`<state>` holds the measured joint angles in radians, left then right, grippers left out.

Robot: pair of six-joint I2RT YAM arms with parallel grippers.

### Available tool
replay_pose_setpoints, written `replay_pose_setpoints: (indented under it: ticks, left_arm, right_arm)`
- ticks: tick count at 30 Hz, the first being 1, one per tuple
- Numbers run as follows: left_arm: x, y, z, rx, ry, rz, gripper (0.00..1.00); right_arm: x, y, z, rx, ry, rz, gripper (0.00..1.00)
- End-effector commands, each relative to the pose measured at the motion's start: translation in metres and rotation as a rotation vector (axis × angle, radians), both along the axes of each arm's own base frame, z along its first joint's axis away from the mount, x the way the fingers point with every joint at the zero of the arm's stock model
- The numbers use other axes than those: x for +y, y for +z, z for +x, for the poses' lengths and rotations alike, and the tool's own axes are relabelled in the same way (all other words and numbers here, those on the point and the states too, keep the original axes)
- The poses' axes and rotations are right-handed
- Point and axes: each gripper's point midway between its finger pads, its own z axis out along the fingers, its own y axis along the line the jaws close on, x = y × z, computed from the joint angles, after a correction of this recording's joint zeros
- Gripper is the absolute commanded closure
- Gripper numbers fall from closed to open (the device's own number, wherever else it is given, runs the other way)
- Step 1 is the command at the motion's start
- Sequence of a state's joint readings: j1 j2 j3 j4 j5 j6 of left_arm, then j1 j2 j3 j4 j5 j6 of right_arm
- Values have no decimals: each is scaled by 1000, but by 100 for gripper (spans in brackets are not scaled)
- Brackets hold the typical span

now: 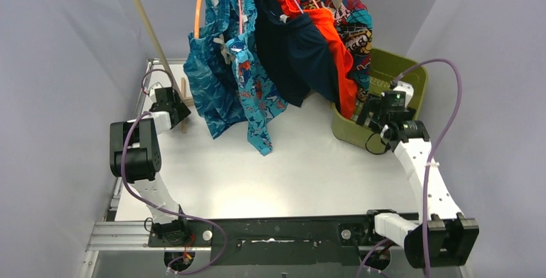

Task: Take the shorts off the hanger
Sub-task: Adjust the clothes rod at the center of the board.

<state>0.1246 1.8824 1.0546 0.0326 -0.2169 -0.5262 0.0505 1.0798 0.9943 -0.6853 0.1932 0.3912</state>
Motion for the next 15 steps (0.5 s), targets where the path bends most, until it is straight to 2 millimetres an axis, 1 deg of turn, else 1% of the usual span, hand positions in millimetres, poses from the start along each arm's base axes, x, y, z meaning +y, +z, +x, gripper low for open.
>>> replay_pose_setpoints:
  ticks: [1, 3, 4, 5, 6, 8, 11, 13, 15]
  left_arm:
    - [6, -23, -57, 135, 29, -42, 41]
    - [-3, -22, -67, 143, 0, -70, 43]
    - [-7, -21, -72, 143, -10, -82, 44]
    - [-9, -20, -77, 144, -14, -90, 47]
    - [-10, -23, -86, 154, -7, -93, 47]
    - [-8, -22, -96, 150, 13, -97, 48]
    - [-5, -24, -110, 155, 37, -112, 48]
    - [-2, -23, -115, 151, 50, -115, 48]
    - [0, -18, -116, 140, 59, -114, 47]
  right_arm:
    - [26, 32, 39, -102, 166, 69, 2]
    - [35, 26, 47, -93, 225, 94, 2]
    - [37, 19, 48, -66, 235, 102, 2]
    - [38, 15, 51, -43, 234, 103, 2]
    - [38, 8, 51, -20, 238, 108, 2]
    - [43, -7, 48, 25, 260, 129, 2]
    - [51, -21, 35, 66, 284, 167, 0]
    - [55, -27, 20, 87, 296, 190, 4]
    - [57, -30, 4, 99, 285, 218, 8]
